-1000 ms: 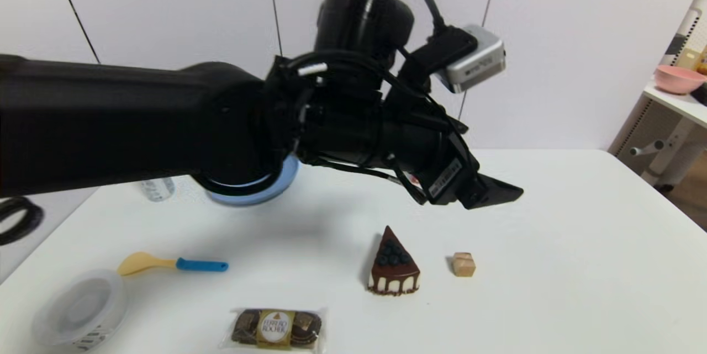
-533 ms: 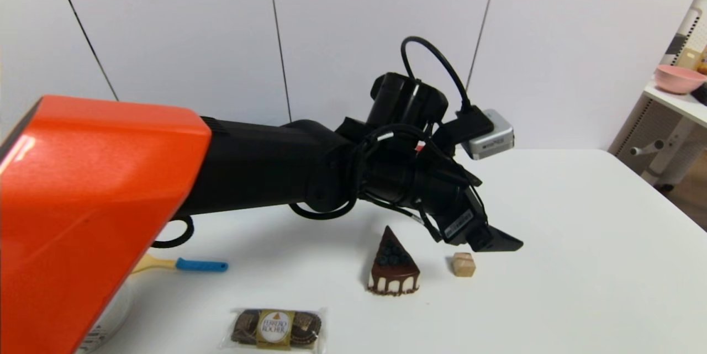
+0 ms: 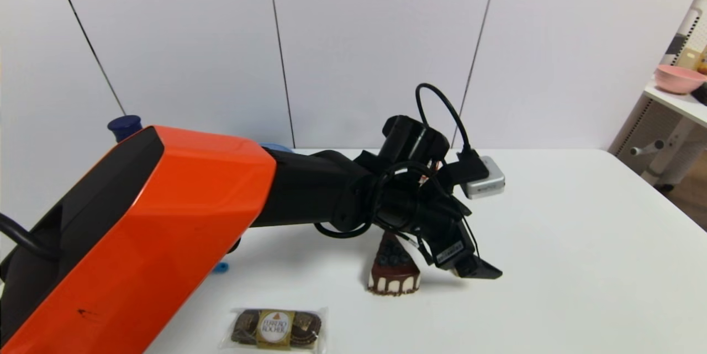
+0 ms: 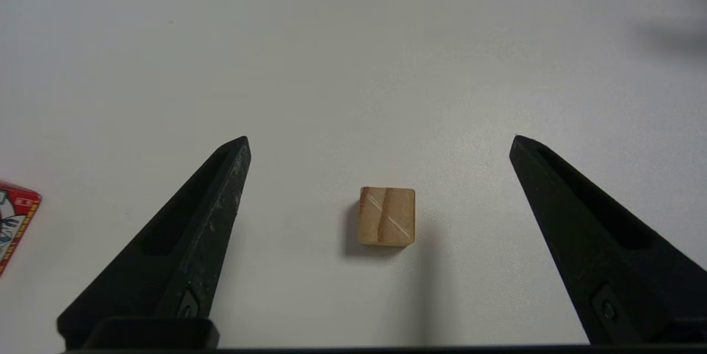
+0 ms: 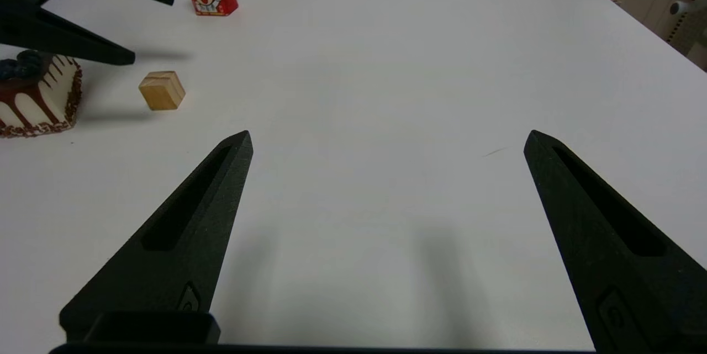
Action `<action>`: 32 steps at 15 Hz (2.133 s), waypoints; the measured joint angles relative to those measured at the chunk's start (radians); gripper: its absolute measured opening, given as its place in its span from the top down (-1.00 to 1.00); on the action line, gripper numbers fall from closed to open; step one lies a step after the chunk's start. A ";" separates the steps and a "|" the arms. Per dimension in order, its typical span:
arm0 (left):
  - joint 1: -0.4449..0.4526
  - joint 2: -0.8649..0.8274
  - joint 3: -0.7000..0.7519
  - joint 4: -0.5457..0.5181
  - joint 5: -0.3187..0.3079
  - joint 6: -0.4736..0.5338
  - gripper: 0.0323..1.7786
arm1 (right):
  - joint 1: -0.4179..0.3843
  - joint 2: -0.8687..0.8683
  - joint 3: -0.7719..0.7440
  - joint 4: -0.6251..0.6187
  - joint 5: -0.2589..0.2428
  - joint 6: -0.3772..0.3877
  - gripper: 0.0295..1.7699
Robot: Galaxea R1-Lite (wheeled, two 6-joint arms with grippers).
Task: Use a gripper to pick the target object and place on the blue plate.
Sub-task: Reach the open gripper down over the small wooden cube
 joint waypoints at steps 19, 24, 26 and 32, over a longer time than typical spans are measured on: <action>-0.005 0.074 -0.069 0.116 0.120 0.031 -0.90 | 0.000 0.000 0.000 0.000 0.000 0.000 -0.92; -0.006 0.084 -0.076 0.117 0.120 0.030 -0.90 | 0.000 0.000 0.000 0.000 0.000 0.000 -0.92; -0.006 0.085 -0.075 0.133 0.122 0.030 -0.90 | 0.000 0.000 0.000 0.000 0.000 0.000 -0.92; -0.004 0.090 -0.077 0.146 0.123 0.030 -0.77 | 0.000 0.000 0.000 0.000 0.000 0.000 -0.92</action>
